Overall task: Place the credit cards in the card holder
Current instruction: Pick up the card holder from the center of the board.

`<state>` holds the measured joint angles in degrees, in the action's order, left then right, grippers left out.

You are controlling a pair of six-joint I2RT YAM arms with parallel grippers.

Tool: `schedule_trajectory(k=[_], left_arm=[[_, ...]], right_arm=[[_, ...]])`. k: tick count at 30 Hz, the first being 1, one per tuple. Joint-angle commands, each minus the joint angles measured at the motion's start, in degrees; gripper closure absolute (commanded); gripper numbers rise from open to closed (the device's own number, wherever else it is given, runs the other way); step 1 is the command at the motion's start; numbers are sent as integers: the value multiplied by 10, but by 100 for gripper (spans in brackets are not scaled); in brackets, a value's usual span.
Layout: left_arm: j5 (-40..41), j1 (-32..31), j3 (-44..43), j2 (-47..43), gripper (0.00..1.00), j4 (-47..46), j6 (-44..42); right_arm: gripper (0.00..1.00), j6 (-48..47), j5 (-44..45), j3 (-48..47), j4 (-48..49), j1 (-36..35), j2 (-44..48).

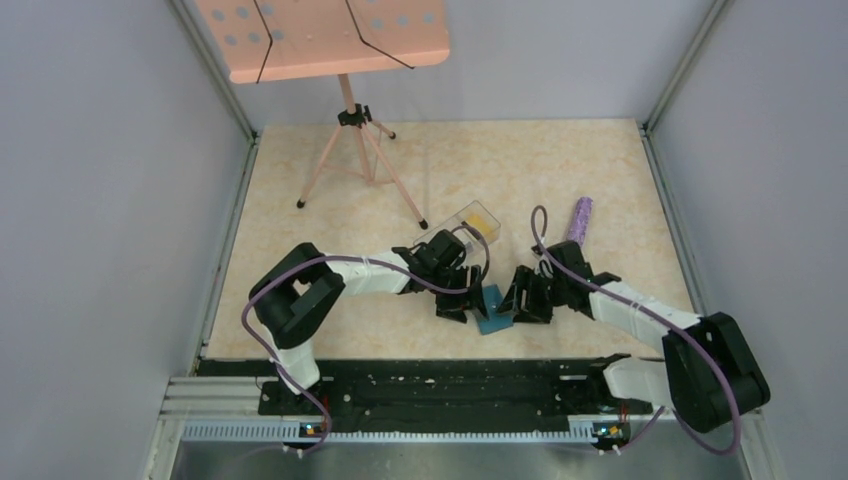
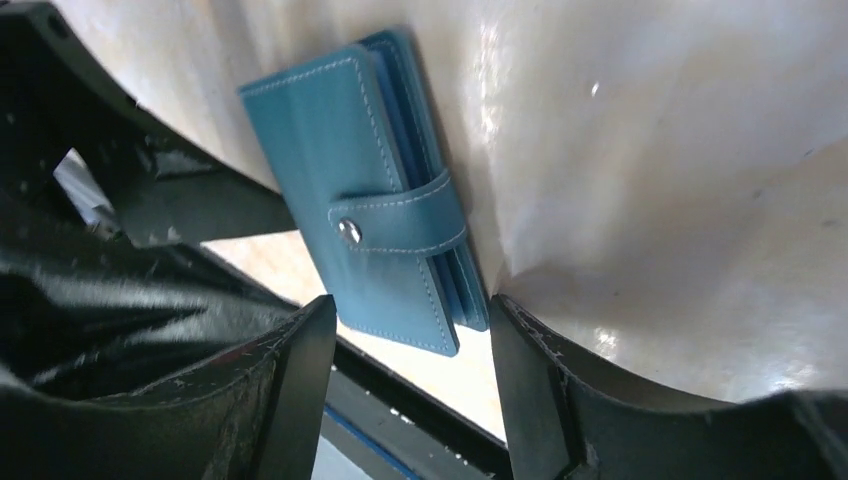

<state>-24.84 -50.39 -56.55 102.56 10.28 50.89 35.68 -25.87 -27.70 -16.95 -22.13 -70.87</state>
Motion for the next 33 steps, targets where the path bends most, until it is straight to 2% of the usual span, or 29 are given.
schedule_trajectory(k=[1, 9, 12, 16, 20, 24, 29, 33], left_arm=[[-8, -1, -12, 19, 36, -13, -1], [-39, -1, -2, 22, 46, -49, 3], [-51, -1, 6, 22, 54, -71, 9], [-54, -1, 10, 20, 55, -82, 12], [-51, -1, 14, 12, 55, -81, 10], [-25, -1, 12, -20, 50, -54, -4], [75, -1, -10, -124, 38, 45, -53], [144, 2, -12, -211, 29, 93, -64]], right_arm=[[43, 65, -63, 56, 111, -6, 56], [53, 146, -90, 112, 240, -6, 112], [58, 164, -97, 124, 272, -6, 114], [64, 179, -102, 140, 306, -6, 95], [78, 181, -111, 142, 314, -6, 72], [100, 152, -101, 108, 253, -6, 84], [100, 109, -78, 27, 141, -5, 140], [100, 104, -80, -37, 99, -5, 162]])
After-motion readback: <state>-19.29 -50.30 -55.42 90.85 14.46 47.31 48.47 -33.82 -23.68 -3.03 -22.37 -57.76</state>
